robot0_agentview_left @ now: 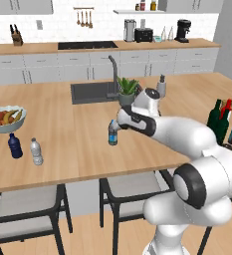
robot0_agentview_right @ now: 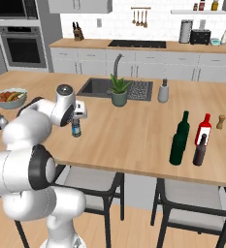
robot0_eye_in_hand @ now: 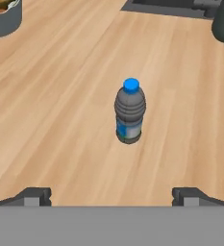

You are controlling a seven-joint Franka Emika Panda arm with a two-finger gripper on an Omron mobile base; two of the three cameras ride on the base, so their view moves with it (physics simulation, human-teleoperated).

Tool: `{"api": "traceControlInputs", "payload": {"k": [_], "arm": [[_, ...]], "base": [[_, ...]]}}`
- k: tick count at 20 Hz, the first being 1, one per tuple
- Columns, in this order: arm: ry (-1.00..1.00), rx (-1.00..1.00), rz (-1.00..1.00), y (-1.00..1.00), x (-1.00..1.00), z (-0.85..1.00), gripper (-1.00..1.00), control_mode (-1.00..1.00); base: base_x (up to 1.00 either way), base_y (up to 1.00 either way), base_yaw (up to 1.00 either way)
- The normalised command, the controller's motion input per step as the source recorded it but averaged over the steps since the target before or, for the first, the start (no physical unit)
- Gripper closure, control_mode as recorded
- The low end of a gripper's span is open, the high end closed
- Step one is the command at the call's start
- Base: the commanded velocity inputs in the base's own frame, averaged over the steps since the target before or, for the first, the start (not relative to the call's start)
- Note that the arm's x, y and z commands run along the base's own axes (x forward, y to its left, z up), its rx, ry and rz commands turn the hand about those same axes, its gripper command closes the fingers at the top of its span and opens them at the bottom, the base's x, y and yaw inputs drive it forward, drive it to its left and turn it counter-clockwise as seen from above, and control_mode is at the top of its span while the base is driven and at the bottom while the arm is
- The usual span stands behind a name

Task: Move the plastic bottles in the middle to the plastics group, and the glass bottles in the middle to the glass group.

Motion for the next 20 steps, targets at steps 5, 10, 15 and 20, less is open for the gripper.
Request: {"api": "traceControlInputs", "payload": {"k": [5, 10, 15, 20], "arm": [[-0.06, 0.0, -0.05, 0.01, 0.41, -0.02, -1.0, -1.0], [-0.01, 0.0, -0.07, 0.0, 0.5, 0.0, -1.0, -1.0], [0.0, 0.01, -0.02, 0.02, 0.43, 0.0, -1.0, -1.0], [0.0, 0.0, 0.0, 0.02, 0.27, 0.0, -1.0, -1.0]], "base": [[0.0, 0.0, 0.0], [0.0, 0.0, 0.0], [0.0, 0.0, 0.0], [0.0, 0.0, 0.0]]}}
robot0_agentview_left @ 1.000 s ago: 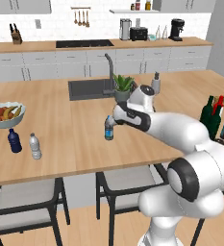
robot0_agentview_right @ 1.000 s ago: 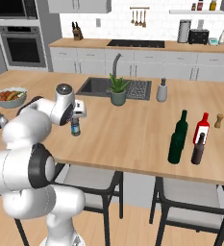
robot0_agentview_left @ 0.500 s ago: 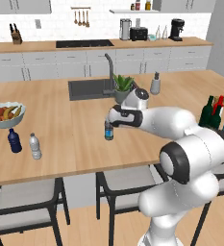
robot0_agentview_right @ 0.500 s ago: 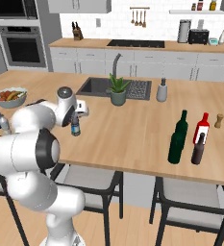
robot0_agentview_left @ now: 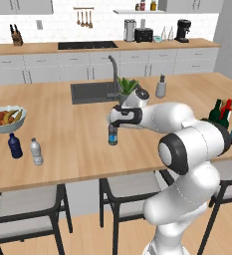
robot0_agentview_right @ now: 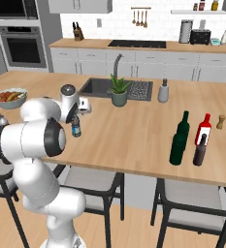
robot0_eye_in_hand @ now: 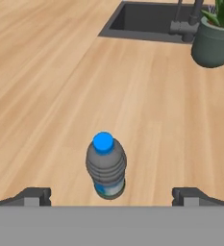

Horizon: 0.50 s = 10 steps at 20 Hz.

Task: Move the plastic bottles in the middle to the plastics group, and the glass bottles in the middle to the glass group.

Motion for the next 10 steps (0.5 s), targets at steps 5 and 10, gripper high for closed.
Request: {"api": "traceControlInputs", "payload": {"k": [5, 10], "arm": [[0.0, 0.0, 0.0, 0.15, 0.2, -0.03, -1.0, -1.0], [0.0, 0.0, 0.0, 0.18, 0.23, -0.21, -1.0, -1.0]], "base": [[0.0, 0.0, 0.0], [0.0, 0.0, 0.0]]}}
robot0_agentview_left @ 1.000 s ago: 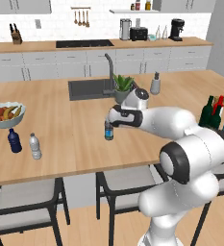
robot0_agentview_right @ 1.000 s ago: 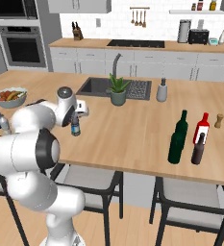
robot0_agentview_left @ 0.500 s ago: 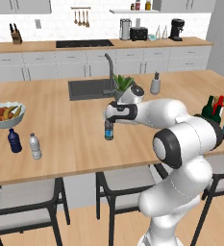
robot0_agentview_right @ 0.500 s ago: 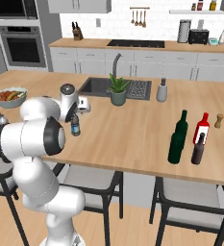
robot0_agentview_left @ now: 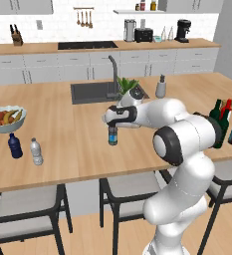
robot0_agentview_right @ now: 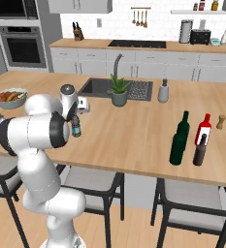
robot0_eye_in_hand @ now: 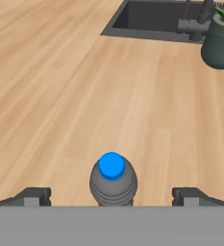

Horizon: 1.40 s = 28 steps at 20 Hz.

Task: Move the plastic bottles in the middle to the plastics group, and the glass bottles in the middle to the glass group.

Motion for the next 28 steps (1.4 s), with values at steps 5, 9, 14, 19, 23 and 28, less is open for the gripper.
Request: {"api": "traceControlInputs", "payload": {"k": [5, 9, 14, 19, 23, 28], "arm": [[-0.02, 0.0, 0.0, 0.0, 0.15, -0.22, -1.0, -1.0], [-0.02, 0.0, 0.0, 0.0, 0.04, -0.17, -1.0, -1.0], [0.0, 0.0, 0.0, 0.0, 0.02, -0.18, -1.0, -1.0], [-0.03, 0.0, 0.0, 0.0, 0.05, -0.29, -1.0, -1.0], [0.0, 0.0, 0.0, 0.02, 0.01, -0.17, -1.0, -1.0], [0.0, 0.0, 0.0, 0.02, 0.08, -0.1, -1.0, -1.0]], "base": [[0.0, 0.0, 0.0], [0.0, 0.0, 0.0], [0.0, 0.0, 0.0], [0.0, 0.0, 0.0], [0.0, 0.0, 0.0], [0.0, 0.0, 0.0]]}}
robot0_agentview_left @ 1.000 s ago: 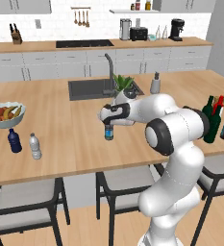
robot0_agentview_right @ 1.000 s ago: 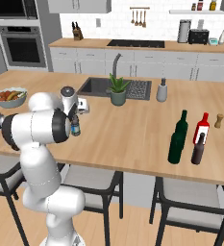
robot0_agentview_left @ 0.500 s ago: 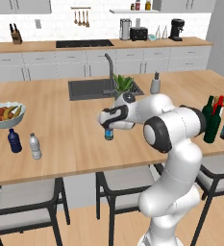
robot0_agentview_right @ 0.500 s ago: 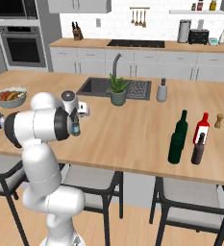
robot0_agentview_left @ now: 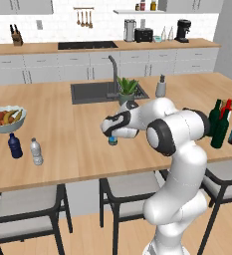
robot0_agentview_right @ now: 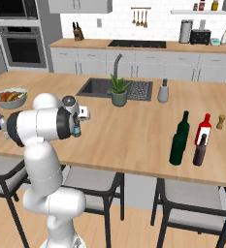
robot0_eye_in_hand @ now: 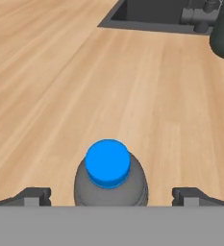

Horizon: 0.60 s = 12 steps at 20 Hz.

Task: Move the plastic bottles in the middle to the plastics group, and the glass bottles in the middle to the glass group.

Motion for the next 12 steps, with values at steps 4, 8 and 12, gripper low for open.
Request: {"api": "traceControlInputs", "payload": {"k": [4, 8, 12], "arm": [[0.0, 0.0, 0.0, 0.0, 0.09, 0.0, -1.0, -1.0], [0.0, 0.0, 0.0, 0.0, 0.05, 0.0, -1.0, -1.0], [0.0, 0.0, 0.0, 0.0, 0.11, 0.0, -1.0, -1.0]], "base": [[0.0, 0.0, 0.0], [0.0, 0.0, 0.0], [0.0, 0.0, 0.0]]}}
